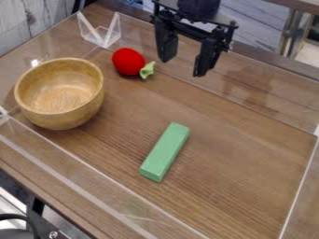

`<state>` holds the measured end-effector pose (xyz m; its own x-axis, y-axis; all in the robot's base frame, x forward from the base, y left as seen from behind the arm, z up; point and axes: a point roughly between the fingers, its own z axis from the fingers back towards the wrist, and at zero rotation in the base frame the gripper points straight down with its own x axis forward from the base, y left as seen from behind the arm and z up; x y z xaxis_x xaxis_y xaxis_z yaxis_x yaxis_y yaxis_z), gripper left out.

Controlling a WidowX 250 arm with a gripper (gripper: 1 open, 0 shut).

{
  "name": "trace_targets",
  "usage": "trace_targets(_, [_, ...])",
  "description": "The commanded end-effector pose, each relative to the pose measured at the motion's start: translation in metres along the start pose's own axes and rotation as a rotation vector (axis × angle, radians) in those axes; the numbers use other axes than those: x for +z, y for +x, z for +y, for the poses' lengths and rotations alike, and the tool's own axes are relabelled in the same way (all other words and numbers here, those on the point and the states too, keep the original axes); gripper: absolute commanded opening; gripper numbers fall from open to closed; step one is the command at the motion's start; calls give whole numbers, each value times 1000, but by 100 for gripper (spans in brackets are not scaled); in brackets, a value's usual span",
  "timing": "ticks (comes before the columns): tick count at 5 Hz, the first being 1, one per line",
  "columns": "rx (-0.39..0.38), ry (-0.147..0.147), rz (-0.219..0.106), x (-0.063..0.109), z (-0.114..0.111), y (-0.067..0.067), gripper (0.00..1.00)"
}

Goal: Put the green block in the brown bowl

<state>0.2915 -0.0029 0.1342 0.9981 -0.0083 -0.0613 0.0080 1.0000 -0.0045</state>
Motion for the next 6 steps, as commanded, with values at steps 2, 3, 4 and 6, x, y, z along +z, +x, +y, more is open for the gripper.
trace_targets(2, [28,-11,61,-45,1,-24,100])
trace_targets(3, [76,-13,66,-55,1,-39,100])
trace_targets(4, [132,-17,72,-56,1,-44,100])
trace_targets(6, [150,-12,95,-80,1,-43,100])
